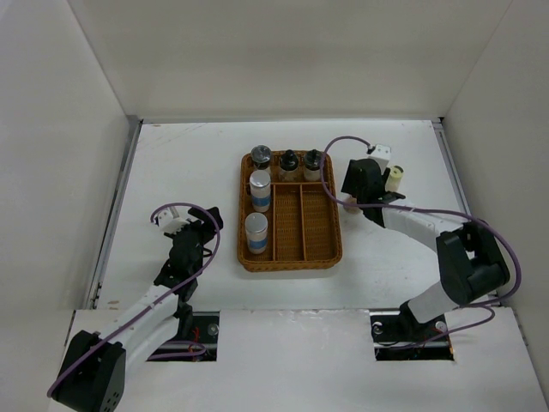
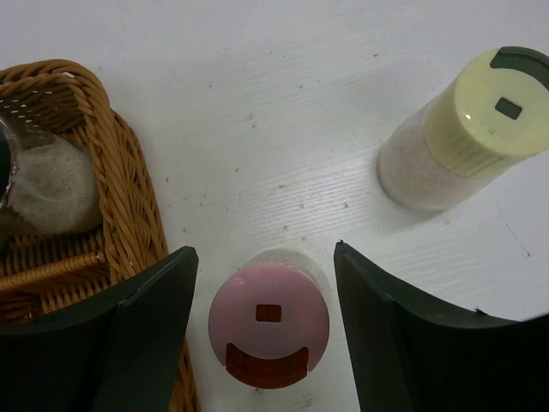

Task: Organize the condiment bottles

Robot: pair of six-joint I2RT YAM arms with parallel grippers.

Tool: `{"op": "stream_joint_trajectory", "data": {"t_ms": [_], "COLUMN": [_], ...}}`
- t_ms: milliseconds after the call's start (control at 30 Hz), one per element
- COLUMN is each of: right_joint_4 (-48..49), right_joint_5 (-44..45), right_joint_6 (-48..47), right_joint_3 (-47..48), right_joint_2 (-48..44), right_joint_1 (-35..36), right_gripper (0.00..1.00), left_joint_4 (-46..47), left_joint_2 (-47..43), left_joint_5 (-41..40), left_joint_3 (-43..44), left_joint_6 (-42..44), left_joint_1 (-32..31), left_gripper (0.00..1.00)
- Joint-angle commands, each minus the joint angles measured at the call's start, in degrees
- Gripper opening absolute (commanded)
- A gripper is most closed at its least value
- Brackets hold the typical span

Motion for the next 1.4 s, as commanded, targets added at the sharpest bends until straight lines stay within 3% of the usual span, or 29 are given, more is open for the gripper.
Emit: {"op": "stream_joint_trajectory", "data": {"t_ms": [0, 133, 333, 467, 700, 1200, 1267, 1367], "right_joint_4": [0.61, 1.31, 2.01, 2.27, 5.43, 10.45, 10.54, 10.54], "right_joint_5": [-0.55, 1.28, 7.27, 6.31, 0.68, -1.52, -1.52, -1.52], "right_joint_6": [1.60, 1.96, -1.81, -3.14, -2.70, -4.20, -4.20, -4.20], "right_joint_3": [0.01, -0.69, -0.61, 0.62, 3.70, 7.92, 7.92, 8.10], "right_joint_2": [0.01, -2.44, -11.66, -15.10, -9.40, 5.46, 6.25, 7.04], "right_joint_1": [0.37, 0.55, 3.53, 7.83, 14.25, 15.32, 15.32, 15.32], "right_gripper": [0.68, 0.52, 0.47, 0.47, 0.47, 0.48, 0.50, 0.63], "left_joint_4": [2.21, 2.21, 2.21, 2.21, 2.82, 2.73, 2.73, 2.73], "left_joint_2": [-0.30, -0.04, -0.22, -0.04, 0.93, 0.58, 0.49, 0.58], "left_joint_5": [0.35, 0.52, 0.52, 0.00, 0.09, 0.52, 0.35, 0.52], "left_joint_3": [0.33, 0.33, 0.24, 0.33, 0.41, 0.32, 0.41, 0.33], "left_joint_6": [-0.28, -0.28, -0.19, -0.19, -0.19, -0.10, -0.10, -0.10], "left_joint_1": [-0.50, -0.50, -0.67, -0.67, -0.85, -0.76, -0.94, -0.76], "left_gripper": [0.71, 0.71, 0.71, 0.71, 0.71, 0.71, 0.71, 0.71]}}
